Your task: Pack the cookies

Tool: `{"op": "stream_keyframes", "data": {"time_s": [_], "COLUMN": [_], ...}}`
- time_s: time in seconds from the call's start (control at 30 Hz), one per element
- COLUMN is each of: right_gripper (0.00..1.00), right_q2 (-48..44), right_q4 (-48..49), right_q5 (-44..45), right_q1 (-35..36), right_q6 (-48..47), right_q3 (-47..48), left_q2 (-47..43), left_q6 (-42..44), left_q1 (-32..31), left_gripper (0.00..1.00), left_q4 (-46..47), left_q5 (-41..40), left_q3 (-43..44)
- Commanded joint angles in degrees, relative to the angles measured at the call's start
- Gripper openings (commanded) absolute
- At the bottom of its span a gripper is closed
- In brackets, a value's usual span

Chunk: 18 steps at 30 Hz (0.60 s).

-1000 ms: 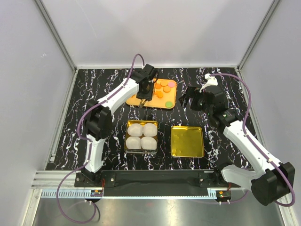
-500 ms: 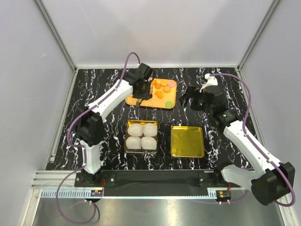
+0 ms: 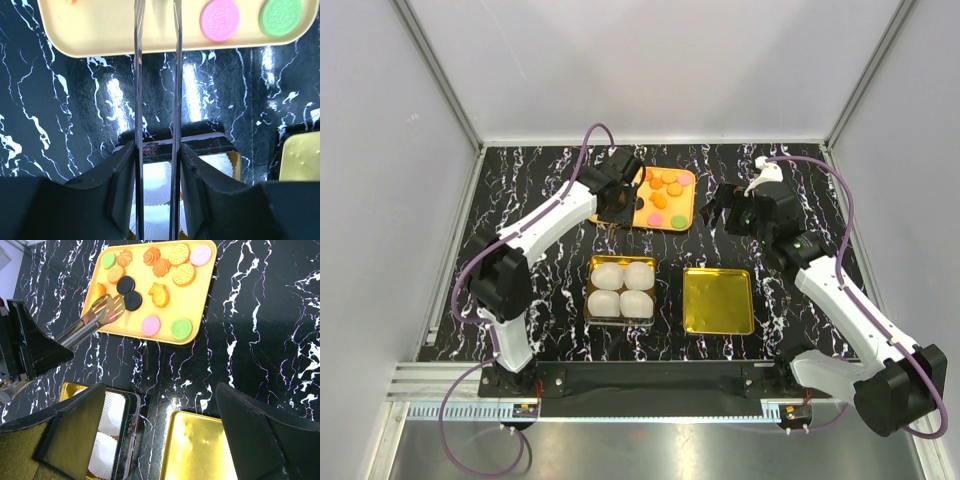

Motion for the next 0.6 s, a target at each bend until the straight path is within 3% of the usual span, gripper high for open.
{"op": "stream_keyframes", "data": {"time_s": [0.0,0.2,0.57], "right_gripper": [1.00,1.00,1.00], "right_q2": [0.02,0.37,-0.07], "right_q4": [0.34,0.25,0.08], "right_q5": [1.21,1.21,1.21], "right_q1": [-0.26,-0.26,-0.26], "right_q6": [-0.90,-0.90,-0.98], "right_q3": [0.15,0.32,0.24], "left_q2": [-3.56,-1.46,1.88], "left_q6": [-0.02,1.92,1.30], "left_q1": [-0.43,-3.07,-5.35], "left_gripper": [0.42,0.50,0.52], "left_q4": [3.24,1.14,1.04], "left_q5": [0.39,1.89,2.68], "left_q3": [0.53,4.21,5.62]}}
